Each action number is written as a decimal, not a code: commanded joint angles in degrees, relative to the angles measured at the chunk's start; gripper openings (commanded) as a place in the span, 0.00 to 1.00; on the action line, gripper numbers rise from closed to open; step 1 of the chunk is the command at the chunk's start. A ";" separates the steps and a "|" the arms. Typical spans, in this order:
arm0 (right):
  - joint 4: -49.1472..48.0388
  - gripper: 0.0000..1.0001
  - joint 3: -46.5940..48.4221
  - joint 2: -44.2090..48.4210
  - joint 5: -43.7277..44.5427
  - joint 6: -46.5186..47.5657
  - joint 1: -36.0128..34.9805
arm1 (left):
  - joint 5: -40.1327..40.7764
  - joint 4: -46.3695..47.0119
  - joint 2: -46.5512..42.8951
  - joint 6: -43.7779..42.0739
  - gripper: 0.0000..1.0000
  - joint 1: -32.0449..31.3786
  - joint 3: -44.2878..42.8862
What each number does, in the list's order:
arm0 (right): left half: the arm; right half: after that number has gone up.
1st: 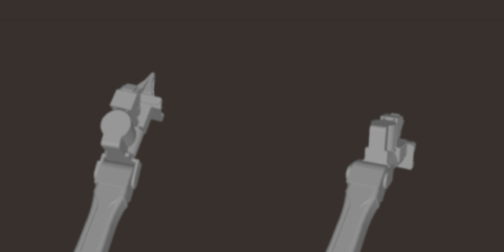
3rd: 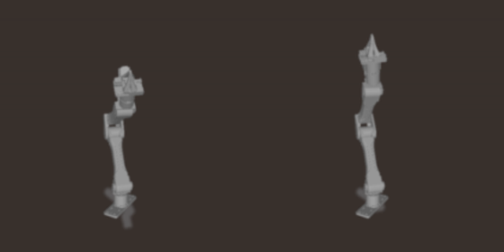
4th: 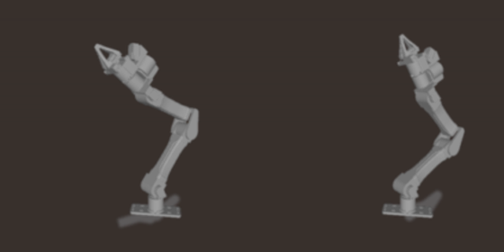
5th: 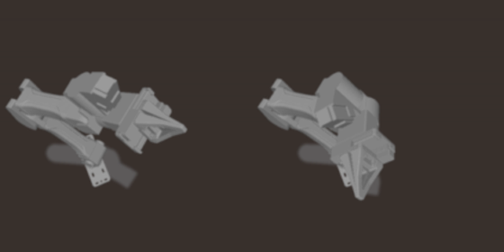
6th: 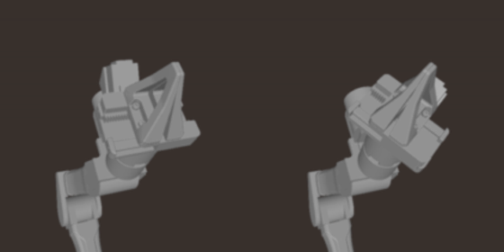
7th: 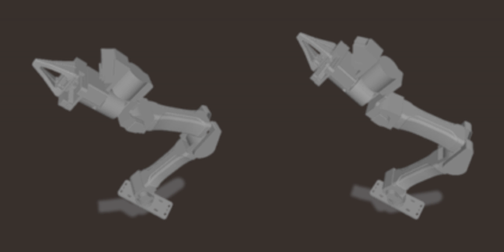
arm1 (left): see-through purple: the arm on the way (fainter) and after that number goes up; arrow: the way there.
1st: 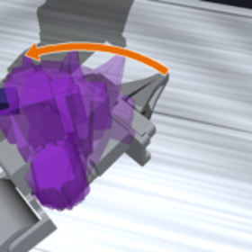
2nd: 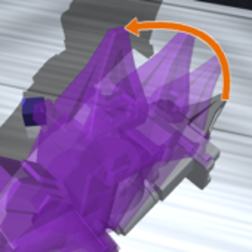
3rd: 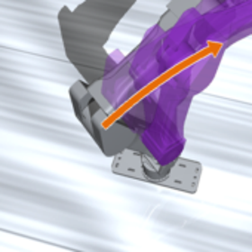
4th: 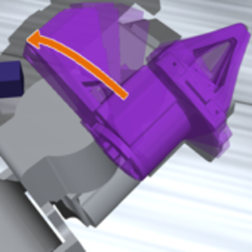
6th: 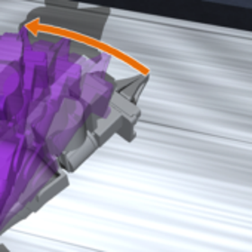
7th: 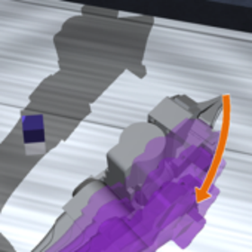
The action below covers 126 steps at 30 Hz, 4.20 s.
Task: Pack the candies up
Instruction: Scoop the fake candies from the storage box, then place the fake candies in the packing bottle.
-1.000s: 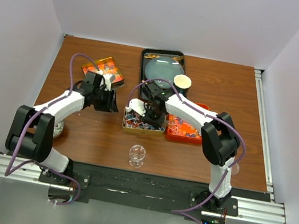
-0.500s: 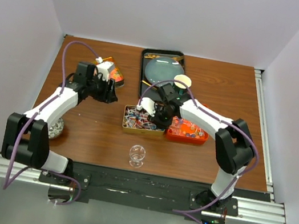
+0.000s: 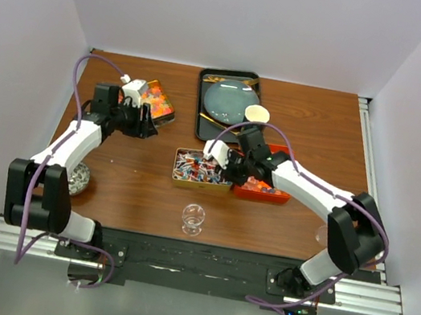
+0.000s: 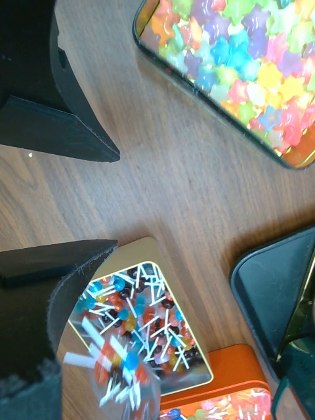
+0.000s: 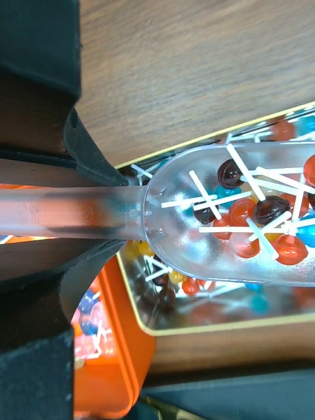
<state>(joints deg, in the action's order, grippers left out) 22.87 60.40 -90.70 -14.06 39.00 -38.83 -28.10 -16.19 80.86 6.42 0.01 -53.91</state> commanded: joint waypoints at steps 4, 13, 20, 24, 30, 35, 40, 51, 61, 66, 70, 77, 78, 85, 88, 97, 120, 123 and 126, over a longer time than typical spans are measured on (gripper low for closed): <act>2.78 0.00 2.70 8.43 -12.90 -3.82 3.14 | -4.06 5.63 1.58 1.49 0.56 2.80 -1.90; 11.21 0.00 0.67 17.31 -15.82 -0.17 3.32 | -7.59 9.68 3.16 3.34 0.55 2.89 -1.29; 35.09 0.00 11.56 16.08 -10.47 16.26 3.32 | -8.99 10.56 3.95 4.22 0.55 2.89 -1.55; 44.70 0.00 15.71 15.64 -9.05 23.73 2.97 | -8.82 11.88 3.87 4.39 0.55 2.80 -1.02; 50.60 0.00 17.38 15.46 -5.02 25.16 -0.80 | -8.55 12.67 3.17 4.75 0.55 2.80 0.03; 50.69 0.00 18.78 14.23 -1.50 23.66 -3.26 | -7.85 12.49 2.46 4.92 0.55 2.80 0.30; 51.65 0.00 20.89 12.04 2.46 22.26 -6.87 | -7.67 12.32 1.50 5.19 0.55 2.89 0.73; 54.11 0.00 24.50 8.87 10.81 21.55 -12.06 | -7.24 13.99 -1.23 6.33 0.55 2.80 3.90; 56.14 0.00 27.66 6.67 17.22 21.03 -16.36 | -6.53 13.20 -5.01 6.15 0.55 2.89 5.92; 56.58 0.00 27.58 6.32 19.34 20.41 -18.74 | -6.09 13.37 -6.76 6.24 0.55 2.89 7.32; 56.49 0.00 27.14 6.32 20.57 20.24 -19.44 | -5.92 13.11 -7.82 6.24 0.55 2.89 7.50; 57.72 0.00 27.75 5.53 22.50 20.23 -20.67 | -5.83 13.11 -9.23 6.24 0.55 2.89 8.29; 57.81 0.00 27.84 5.44 22.85 20.32 -20.67 | -5.83 13.20 -9.58 6.33 0.55 2.98 8.56; 58.69 0.00 28.63 4.65 23.64 20.15 -21.29 | -5.74 13.37 -10.02 6.42 0.56 2.89 9.00; 59.21 0.00 29.16 4.21 24.34 19.80 -21.81 | -5.92 13.64 -10.11 6.50 0.56 2.98 9.17; 60.80 0.00 29.86 3.33 26.19 19.62 -22.78 | -6.27 15.13 -10.02 7.21 0.56 2.98 9.96; 62.47 0.00 29.95 5.62 30.41 21.91 -24.80 | -7.32 16.98 -9.93 8.61 0.56 2.98 10.32; 62.56 0.00 30.12 5.79 30.85 22.17 -24.80 | -7.76 16.71 -9.93 8.70 0.56 2.98 10.05; 62.56 0.00 30.13 6.23 30.85 22.08 -24.80 | -8.64 16.54 -10.02 8.79 0.55 2.89 9.88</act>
<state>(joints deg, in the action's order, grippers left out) 76.71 88.05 -87.07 14.57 60.12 -63.35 -34.57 -1.78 72.07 14.41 2.57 -43.29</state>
